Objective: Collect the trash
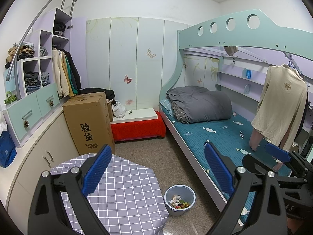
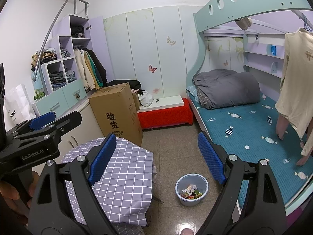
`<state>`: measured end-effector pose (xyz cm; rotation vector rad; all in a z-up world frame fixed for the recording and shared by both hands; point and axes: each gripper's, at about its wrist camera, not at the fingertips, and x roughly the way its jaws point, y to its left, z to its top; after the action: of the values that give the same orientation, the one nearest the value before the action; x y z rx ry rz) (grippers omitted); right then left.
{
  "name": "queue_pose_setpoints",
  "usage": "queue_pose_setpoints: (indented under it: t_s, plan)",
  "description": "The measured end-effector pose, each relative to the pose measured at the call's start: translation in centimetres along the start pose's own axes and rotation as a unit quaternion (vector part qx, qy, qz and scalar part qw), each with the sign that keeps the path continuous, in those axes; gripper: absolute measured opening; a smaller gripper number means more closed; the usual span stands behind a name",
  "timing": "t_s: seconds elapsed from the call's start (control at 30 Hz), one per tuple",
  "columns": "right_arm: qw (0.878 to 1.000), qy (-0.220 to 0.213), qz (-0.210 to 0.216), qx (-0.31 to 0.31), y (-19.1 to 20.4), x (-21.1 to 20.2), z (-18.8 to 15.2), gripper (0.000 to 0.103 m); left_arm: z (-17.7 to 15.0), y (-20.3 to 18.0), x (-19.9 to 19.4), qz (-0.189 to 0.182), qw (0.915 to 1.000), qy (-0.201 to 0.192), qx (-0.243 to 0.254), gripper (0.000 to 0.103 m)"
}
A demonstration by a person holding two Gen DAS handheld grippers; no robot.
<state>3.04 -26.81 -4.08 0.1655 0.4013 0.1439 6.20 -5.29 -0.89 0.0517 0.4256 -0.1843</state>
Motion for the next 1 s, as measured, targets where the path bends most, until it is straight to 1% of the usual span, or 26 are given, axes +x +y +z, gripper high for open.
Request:
queue_pose_setpoints:
  t_s: [0.57,1.0]
  plan:
    - [1.0,0.006,-0.001,0.004,-0.6,0.6,-0.3,0.084,0.0,-0.3,0.1,0.0,1.0,0.001,-0.001,0.094]
    - [1.0,0.014,0.0,0.0,0.2,1.4,-0.2,0.084,-0.1,-0.5,0.3,-0.001,1.0,0.005,-0.006,0.094]
